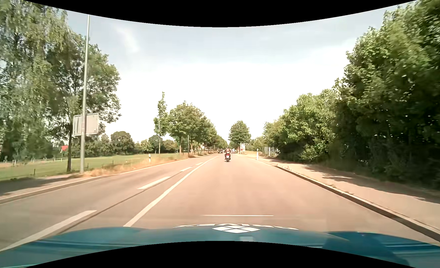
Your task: Follow the waypoints while adhering to traffic rules and regulations
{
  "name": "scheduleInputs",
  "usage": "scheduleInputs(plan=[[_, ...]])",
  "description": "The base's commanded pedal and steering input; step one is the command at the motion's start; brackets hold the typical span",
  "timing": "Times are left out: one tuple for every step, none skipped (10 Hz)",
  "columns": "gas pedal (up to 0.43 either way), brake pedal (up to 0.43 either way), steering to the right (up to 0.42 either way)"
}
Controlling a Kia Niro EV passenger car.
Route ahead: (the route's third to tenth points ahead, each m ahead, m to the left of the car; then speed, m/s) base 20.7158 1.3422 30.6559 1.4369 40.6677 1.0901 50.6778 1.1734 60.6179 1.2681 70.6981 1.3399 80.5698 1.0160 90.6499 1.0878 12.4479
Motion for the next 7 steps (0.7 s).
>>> scheduleInputs(plan=[[0.000,0.000,-0.005],[0.000,0.000,-0.005],[0.000,0.000,-0.004],[0.000,0.000,-0.004],[0.000,0.000,-0.004],[0.020,0.000,-0.004],[0.028,0.000,-0.003]])
